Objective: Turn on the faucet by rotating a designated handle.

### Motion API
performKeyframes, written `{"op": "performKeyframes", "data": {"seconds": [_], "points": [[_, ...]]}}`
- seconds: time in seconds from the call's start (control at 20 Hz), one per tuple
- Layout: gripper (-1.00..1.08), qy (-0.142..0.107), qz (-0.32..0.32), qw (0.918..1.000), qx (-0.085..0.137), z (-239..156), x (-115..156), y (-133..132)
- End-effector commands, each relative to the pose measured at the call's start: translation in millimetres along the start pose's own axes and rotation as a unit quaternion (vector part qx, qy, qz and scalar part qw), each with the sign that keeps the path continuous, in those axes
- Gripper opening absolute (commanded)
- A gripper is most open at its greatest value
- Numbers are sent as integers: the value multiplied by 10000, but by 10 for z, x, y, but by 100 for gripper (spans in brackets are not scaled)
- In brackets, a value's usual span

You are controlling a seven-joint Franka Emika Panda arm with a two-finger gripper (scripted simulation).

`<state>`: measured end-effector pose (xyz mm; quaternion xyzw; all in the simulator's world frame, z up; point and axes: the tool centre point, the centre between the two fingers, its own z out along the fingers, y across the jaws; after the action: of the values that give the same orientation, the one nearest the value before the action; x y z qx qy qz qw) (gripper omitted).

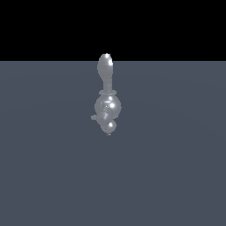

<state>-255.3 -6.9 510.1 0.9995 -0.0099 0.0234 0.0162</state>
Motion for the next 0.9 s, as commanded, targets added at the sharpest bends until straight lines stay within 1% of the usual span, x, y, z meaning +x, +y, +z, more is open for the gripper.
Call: {"op": "performKeyframes", "data": {"seconds": [0.0, 0.05, 0.1, 0.15, 0.2, 0.25, 0.3, 0.35, 0.4, 0.45, 0.5, 0.55, 0.6, 0.65, 0.7, 0.75, 0.8, 0.85], "points": [[-35, -499, -25, 9988, 13, 336, -91, -4], [-35, -537, -27, 9986, 14, 364, -56, -5], [-26, -742, 177, 9971, 5, 555, -23, 20], [-9, -792, 313, 9962, 174, 717, 70, 118], [0, -849, 312, 9958, 172, 885, 129, 55], [3, -928, 320, 9951, -76, 1060, 205, 120], [7, -1073, 237, 9939, 120, 1259, 226, -168], [5, -1152, 200, 9931, 54, 1454, 273, -195], [4, -1219, 173, 9922, -186, 1630, 299, -145], [16, -1251, 166, 9917, -231, 1774, 368, -244], [5, -1339, 617, 9889, -201, 1952, 393, -25], [4, -1498, 600, 9868, -117, 2193, 347, -203], [6, -1539, 588, 9863, -110, 2334, 376, -321], [21, -1631, 1065, 9807, -140, 2536, 365, -16], [45, -1435, 940, 9847, -311, 2532, 566, -139], [51, -1384, 1121, 9836, -301, 2621, 673, -114], [21, -1495, 1127, 9820, -256, 2834, 622, -209], [54, -1508, 1340, 9792, -219, 2930, 686, 20]]}}
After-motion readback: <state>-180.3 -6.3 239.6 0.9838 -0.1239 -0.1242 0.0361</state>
